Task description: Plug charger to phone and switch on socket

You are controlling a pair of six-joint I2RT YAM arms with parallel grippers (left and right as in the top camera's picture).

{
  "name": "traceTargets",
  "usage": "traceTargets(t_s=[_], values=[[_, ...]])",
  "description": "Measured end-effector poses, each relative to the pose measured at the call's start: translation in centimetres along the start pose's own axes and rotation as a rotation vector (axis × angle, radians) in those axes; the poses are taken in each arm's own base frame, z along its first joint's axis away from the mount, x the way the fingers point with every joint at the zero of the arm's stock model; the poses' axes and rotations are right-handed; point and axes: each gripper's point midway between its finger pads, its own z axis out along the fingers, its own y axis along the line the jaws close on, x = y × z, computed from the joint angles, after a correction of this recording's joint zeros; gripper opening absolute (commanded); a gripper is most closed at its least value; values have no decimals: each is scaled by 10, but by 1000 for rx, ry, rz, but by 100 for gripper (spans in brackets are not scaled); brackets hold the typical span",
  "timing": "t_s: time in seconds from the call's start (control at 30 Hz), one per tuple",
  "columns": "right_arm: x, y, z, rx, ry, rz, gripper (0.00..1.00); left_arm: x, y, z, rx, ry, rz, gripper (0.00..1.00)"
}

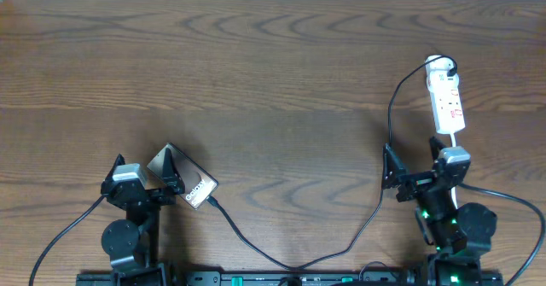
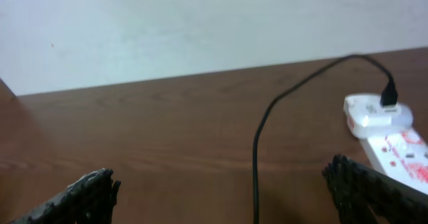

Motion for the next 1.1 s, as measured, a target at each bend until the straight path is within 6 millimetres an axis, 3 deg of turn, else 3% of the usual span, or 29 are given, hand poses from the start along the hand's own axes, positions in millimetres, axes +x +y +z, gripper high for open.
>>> traceTargets(t_s=[0.23, 0.27, 1.1], values=[[57, -14, -2, 53, 85, 23, 99, 0, 0, 0, 0, 0, 0, 93], [58, -15, -2, 61, 83, 21, 99, 0, 0, 0, 0, 0, 0, 93], [23, -39, -15, 241, -81, -49, 99, 0, 0, 0, 0, 0, 0, 93]])
